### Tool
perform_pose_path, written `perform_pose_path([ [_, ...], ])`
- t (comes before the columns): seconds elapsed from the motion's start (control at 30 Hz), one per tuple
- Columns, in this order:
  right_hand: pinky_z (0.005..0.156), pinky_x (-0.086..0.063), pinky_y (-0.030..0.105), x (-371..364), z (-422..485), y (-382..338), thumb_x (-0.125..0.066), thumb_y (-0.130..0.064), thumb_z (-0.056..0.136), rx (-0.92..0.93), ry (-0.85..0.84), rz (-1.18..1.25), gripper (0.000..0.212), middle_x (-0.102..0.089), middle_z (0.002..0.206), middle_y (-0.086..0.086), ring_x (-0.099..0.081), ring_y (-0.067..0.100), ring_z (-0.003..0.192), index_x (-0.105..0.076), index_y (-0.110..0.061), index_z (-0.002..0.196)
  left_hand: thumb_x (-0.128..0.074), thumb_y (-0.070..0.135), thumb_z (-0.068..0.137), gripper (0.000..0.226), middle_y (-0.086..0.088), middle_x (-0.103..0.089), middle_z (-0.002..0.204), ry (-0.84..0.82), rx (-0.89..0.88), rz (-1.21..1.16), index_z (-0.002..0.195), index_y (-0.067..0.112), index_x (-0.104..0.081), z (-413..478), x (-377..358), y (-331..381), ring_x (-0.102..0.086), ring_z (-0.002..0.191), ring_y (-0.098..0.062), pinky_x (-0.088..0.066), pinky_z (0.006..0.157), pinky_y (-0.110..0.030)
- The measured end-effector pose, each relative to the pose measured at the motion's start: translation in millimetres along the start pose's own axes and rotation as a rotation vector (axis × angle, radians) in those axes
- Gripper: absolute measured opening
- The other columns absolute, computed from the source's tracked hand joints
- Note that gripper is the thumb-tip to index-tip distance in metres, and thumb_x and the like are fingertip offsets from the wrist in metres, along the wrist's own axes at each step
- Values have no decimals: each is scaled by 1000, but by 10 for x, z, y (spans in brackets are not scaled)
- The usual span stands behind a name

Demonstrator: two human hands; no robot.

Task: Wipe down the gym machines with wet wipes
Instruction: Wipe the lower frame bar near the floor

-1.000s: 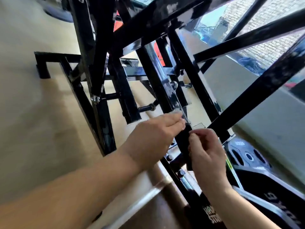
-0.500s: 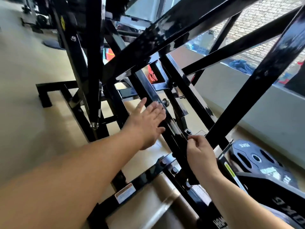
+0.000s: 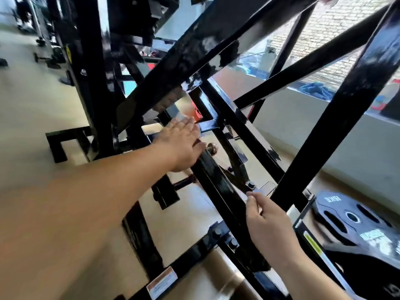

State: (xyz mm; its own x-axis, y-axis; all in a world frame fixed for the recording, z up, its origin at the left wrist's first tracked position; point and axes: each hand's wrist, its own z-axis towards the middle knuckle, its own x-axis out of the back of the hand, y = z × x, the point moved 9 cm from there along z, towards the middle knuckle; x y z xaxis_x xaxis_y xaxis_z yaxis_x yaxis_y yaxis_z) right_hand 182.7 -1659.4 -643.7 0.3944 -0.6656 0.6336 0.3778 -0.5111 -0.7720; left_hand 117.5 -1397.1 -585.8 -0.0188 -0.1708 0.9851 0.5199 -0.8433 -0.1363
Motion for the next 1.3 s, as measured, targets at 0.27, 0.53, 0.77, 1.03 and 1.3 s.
perform_pose_path([
  [0.27,58,-41,23,308,67,163,-51,-40,104,8,55,57,19,-64,69,-10,-55,0,59,-69,-34,106,-9,55,107,66,4,14,169,-55,-575,-88,164,23,-1,-866,-264,1320,20,155,-10,9,128,-36],
  [0.53,69,-54,39,471,83,364,-54,-36,104,-138,124,227,22,-71,72,-7,-66,18,73,-71,-29,92,-11,53,108,67,-3,9,171,-13,-282,-182,164,18,-3,-749,-250,1457,15,157,-18,14,126,-39],
  [0.77,74,-51,37,491,44,329,-55,-30,103,-133,156,168,28,-71,80,8,-62,21,76,-68,-12,86,-15,53,103,65,2,-20,170,51,-818,-155,160,27,-32,-1400,-493,2293,0,159,-13,4,128,-39],
  [1.03,51,-31,26,278,13,86,-50,-34,107,-63,42,144,36,-36,55,-5,-33,11,47,-65,-1,101,-9,52,107,65,-2,16,170,112,11,-334,163,21,-1,-256,-187,465,25,154,-15,12,127,-42],
  [1.3,66,-46,30,223,45,-70,-55,-28,104,-62,98,223,30,-71,80,14,-60,26,67,-72,-10,86,-13,43,105,72,-18,35,162,151,-42,-613,160,3,12,-1157,-479,1842,48,142,-25,18,124,-48],
])
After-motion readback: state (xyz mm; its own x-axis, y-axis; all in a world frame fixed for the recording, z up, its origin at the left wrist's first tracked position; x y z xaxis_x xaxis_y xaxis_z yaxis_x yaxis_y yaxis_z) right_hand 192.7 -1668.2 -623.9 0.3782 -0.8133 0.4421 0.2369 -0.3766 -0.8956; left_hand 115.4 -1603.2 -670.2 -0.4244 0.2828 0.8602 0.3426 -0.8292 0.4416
